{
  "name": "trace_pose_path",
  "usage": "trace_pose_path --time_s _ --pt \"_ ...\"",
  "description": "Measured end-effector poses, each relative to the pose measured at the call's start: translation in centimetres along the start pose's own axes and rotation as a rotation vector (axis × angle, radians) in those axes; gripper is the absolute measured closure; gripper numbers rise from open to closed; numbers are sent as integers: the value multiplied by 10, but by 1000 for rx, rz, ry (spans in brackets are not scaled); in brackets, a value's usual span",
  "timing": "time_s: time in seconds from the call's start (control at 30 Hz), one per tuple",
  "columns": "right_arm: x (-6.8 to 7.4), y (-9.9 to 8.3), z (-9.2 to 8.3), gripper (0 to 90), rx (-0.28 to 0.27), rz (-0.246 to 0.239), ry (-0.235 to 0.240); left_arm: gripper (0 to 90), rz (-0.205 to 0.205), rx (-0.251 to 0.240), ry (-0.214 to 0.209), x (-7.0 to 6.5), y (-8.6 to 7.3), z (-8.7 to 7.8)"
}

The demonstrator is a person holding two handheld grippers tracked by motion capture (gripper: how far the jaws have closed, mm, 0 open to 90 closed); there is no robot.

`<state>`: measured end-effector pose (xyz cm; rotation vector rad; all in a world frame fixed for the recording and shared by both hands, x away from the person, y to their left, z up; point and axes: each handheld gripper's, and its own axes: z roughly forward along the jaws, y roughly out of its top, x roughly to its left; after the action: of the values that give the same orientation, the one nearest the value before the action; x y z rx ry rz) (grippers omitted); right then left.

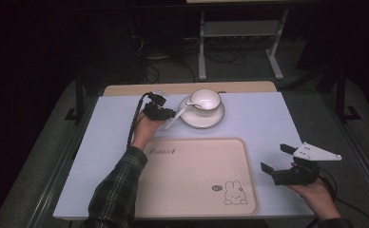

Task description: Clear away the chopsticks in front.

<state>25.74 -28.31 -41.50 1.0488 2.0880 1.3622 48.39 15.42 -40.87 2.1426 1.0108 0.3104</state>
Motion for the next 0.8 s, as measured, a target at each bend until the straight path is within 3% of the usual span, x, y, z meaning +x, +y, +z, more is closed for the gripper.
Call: trace_pose_path --time_s 0.27,0.8 --pt "0 0 0 0 1 3 1 774 -5 15 -11 -1 -2 10" --pt "0 0 0 0 2 1 3 786 5 63 6 -5 -5 21"
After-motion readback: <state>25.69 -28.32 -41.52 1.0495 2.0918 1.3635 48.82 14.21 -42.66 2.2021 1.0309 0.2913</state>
